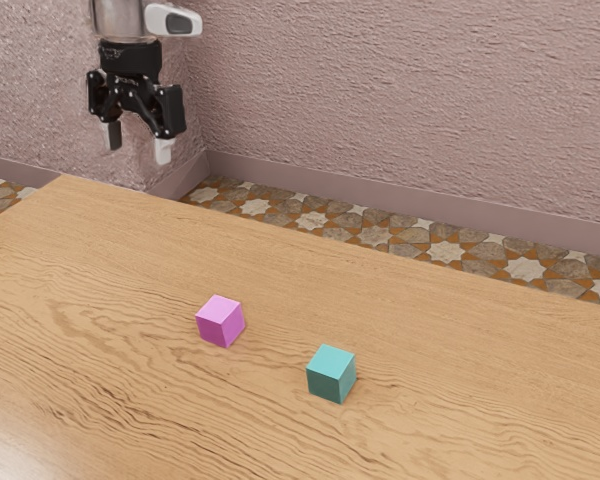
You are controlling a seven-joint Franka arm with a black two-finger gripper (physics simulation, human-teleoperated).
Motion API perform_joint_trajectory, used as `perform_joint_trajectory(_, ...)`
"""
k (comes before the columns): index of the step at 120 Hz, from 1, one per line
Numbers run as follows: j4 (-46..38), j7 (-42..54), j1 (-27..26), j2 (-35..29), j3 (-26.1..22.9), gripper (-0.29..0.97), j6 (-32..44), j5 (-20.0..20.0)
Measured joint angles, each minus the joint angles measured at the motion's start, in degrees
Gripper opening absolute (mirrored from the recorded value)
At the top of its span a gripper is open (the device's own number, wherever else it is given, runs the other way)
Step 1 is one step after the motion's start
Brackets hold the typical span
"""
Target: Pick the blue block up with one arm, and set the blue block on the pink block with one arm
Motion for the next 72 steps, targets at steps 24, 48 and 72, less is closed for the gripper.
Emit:
perform_joint_trajectory(24,-0.03,-0.28,1.02,-0.02,0.11,0.68,6.19,0.05)
perform_joint_trajectory(48,9.92,-0.52,2.53,-0.46,-2.80,0.68,6.58,1.46)
perform_joint_trajectory(72,14.00,-0.76,0.90,-0.37,-13.37,0.68,5.99,2.64)
